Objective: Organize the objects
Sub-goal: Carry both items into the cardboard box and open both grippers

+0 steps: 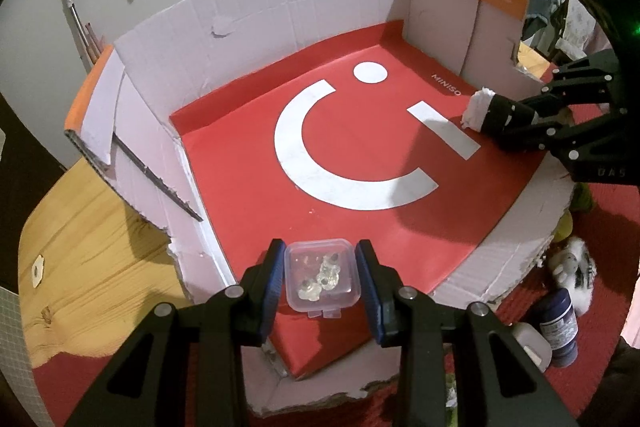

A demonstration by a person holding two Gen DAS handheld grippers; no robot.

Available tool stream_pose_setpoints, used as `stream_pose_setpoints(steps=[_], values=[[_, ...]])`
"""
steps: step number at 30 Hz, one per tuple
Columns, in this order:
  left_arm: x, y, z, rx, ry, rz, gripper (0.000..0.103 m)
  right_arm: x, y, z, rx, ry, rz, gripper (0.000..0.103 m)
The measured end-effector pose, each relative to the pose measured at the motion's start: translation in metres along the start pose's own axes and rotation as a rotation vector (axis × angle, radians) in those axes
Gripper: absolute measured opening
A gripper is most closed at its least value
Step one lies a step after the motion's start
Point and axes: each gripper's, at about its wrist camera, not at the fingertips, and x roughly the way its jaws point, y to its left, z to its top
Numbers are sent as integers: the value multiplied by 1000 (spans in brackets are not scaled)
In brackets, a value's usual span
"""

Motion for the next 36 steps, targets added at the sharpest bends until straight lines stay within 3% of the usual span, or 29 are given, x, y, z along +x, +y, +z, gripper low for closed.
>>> stream_pose_setpoints(steps=[12, 18, 36], values=[[-1, 1, 1, -2, -8, -4, 38, 6, 3, 5, -3, 5, -11, 24], [-2, 1, 0, -1, -11, -7, 45, 3, 2, 5, -3, 9, -15, 25], [-2, 3, 0, -21, -17, -28, 48, 2, -1, 10, -4, 14, -33, 27]])
